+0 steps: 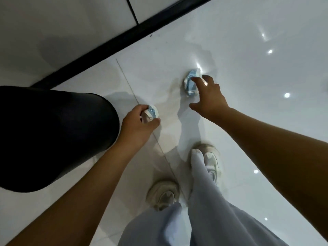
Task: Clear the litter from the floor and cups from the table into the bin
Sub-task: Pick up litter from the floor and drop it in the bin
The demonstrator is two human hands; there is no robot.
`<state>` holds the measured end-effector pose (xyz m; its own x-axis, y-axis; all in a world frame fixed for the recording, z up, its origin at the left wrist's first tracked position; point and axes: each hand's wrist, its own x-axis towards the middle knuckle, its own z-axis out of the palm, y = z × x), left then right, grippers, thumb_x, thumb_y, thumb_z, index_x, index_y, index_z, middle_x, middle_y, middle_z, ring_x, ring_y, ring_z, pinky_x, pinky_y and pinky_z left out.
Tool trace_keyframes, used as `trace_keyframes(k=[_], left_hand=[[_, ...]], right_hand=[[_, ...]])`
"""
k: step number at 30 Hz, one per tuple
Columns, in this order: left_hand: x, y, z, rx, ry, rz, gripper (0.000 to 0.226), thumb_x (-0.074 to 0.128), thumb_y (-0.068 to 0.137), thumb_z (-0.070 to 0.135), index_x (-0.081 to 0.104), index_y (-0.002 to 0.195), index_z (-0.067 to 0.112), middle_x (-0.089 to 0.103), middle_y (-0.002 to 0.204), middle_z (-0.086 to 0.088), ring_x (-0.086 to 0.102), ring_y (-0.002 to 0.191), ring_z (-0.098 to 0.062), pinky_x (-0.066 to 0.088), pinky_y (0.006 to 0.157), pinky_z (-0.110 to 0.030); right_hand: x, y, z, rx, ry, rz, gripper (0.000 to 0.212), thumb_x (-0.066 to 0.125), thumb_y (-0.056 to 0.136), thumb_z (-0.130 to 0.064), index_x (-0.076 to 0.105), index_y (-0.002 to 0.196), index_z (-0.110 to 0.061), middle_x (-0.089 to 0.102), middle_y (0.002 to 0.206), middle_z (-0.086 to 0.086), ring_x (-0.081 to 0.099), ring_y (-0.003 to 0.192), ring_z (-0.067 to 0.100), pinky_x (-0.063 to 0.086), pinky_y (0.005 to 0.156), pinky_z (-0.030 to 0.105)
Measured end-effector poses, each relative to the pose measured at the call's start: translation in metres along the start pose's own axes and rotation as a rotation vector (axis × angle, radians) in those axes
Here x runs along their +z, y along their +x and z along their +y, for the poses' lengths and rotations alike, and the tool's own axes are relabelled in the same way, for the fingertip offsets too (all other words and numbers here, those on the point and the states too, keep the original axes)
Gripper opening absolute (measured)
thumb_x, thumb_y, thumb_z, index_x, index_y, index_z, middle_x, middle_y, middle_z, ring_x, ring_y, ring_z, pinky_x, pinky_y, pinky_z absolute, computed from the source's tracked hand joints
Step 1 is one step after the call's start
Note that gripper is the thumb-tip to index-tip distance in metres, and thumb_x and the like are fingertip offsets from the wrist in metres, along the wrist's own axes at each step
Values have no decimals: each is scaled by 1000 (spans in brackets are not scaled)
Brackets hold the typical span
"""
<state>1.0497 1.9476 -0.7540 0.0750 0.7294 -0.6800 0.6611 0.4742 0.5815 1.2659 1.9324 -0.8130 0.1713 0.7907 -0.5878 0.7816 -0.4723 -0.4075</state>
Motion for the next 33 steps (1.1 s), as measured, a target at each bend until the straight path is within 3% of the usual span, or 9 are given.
trace_keyframes(k=[6, 9, 12, 15, 19, 24, 33], left_hand=[[16, 37, -21, 21, -9, -65, 35, 75, 79, 24, 54, 105, 34, 62, 103, 10, 58, 88, -1, 44, 71, -13], [17, 50, -25, 21, 1, -84, 35, 76, 78, 24, 55, 105, 33, 63, 103, 10, 59, 88, -2, 43, 70, -12], [17, 56, -21, 5, -11, -104, 35, 76, 78, 23, 56, 107, 30, 63, 108, 5, 60, 92, -9, 44, 75, -17], [11, 47, -8, 1, -16, -110, 37, 75, 79, 23, 59, 113, 23, 63, 109, 3, 58, 88, -8, 42, 69, -14], [-9, 6, 20, 1, 8, -88, 41, 73, 81, 26, 57, 119, 24, 60, 111, 5, 57, 90, -8, 40, 64, -10], [-52, -85, 65, -25, -4, -12, 42, 70, 84, 27, 53, 123, 24, 51, 105, 15, 50, 76, 3, 38, 57, -2], [-174, -221, 93, -63, -59, 320, 40, 69, 84, 20, 56, 121, 12, 55, 108, 3, 56, 98, -16, 52, 87, -35]], right_hand=[[23, 58, 6, -98, -173, -24, 84, 77, 76, -17, 30, 145, -31, -1, 160, 5, 14, 141, 39, 45, 97, 46], [29, 67, 7, -145, -298, -23, 67, 70, 80, -14, 39, 138, -24, 12, 154, 9, 19, 136, 43, 47, 98, 49], [30, 60, 10, -165, -346, -2, 60, 68, 80, -10, 43, 133, -20, 22, 147, 10, 26, 130, 42, 53, 88, 45], [24, 38, 7, -150, -289, -30, 59, 67, 82, -10, 42, 133, -22, 20, 148, 9, 26, 130, 40, 55, 81, 43], [-4, -12, -19, -152, -231, -40, 67, 74, 78, -15, 41, 136, -25, 19, 150, 9, 27, 131, 39, 54, 83, 45], [-62, -96, -79, -150, -166, -49, 72, 80, 75, -22, 42, 136, -27, 20, 151, 7, 28, 131, 36, 50, 90, 44], [-136, -218, -216, -217, -18, -104, 75, 81, 76, -22, 42, 140, -29, 14, 157, 2, 27, 135, 33, 46, 100, 44]])
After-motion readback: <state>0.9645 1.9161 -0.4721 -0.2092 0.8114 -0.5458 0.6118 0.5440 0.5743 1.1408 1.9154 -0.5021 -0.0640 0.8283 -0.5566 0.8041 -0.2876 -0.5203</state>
